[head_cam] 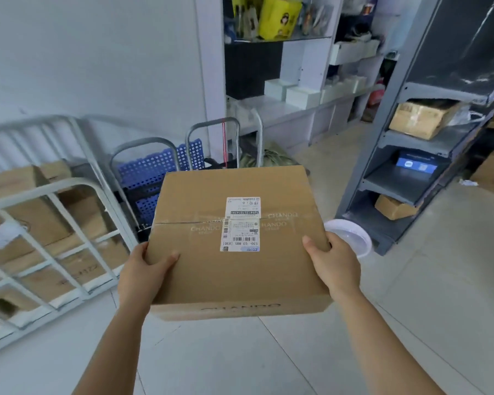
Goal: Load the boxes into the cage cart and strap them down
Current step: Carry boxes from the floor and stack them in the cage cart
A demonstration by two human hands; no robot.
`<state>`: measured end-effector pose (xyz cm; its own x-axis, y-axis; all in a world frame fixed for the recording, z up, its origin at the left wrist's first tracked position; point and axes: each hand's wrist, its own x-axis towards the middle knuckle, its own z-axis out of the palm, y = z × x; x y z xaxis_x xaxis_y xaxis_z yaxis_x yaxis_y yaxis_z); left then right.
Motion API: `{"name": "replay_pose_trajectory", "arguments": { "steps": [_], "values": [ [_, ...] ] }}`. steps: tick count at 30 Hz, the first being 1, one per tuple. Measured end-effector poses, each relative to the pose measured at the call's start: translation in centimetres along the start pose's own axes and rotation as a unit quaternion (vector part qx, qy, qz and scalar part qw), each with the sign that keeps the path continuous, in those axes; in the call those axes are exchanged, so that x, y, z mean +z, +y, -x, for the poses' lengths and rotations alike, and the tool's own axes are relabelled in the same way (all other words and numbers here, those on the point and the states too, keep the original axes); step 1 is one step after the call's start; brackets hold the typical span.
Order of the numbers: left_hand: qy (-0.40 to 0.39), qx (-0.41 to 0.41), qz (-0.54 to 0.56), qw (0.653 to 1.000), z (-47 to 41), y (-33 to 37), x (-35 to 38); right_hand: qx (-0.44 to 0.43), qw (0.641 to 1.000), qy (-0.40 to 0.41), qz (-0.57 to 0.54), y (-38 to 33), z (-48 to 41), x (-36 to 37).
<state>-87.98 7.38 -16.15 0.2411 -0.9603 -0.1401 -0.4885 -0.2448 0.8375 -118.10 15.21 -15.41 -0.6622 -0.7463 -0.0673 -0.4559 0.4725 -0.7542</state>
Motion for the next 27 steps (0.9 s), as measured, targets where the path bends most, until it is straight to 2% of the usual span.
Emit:
{"name": "replay_pose_trajectory", "arguments": {
  "steps": [11, 23, 27],
  "values": [
    [0.118, -0.008, 0.000, 0.993, -11.1, -0.3, -12.0, -0.103, 0.994, -0.044, -0.002, -16.1, -3.5, 11.2],
    [0.227, -0.047, 0.020, 0.973, -21.9, 0.2, -19.6, -0.195, 0.972, -0.121, -0.058, -30.2, -9.5, 22.6],
    [0.261, -0.063, 0.041, 0.962, -24.9, 0.3, -21.7, -0.227, 0.963, -0.139, -0.031, -35.0, -11.3, 25.8]
  ]
}}
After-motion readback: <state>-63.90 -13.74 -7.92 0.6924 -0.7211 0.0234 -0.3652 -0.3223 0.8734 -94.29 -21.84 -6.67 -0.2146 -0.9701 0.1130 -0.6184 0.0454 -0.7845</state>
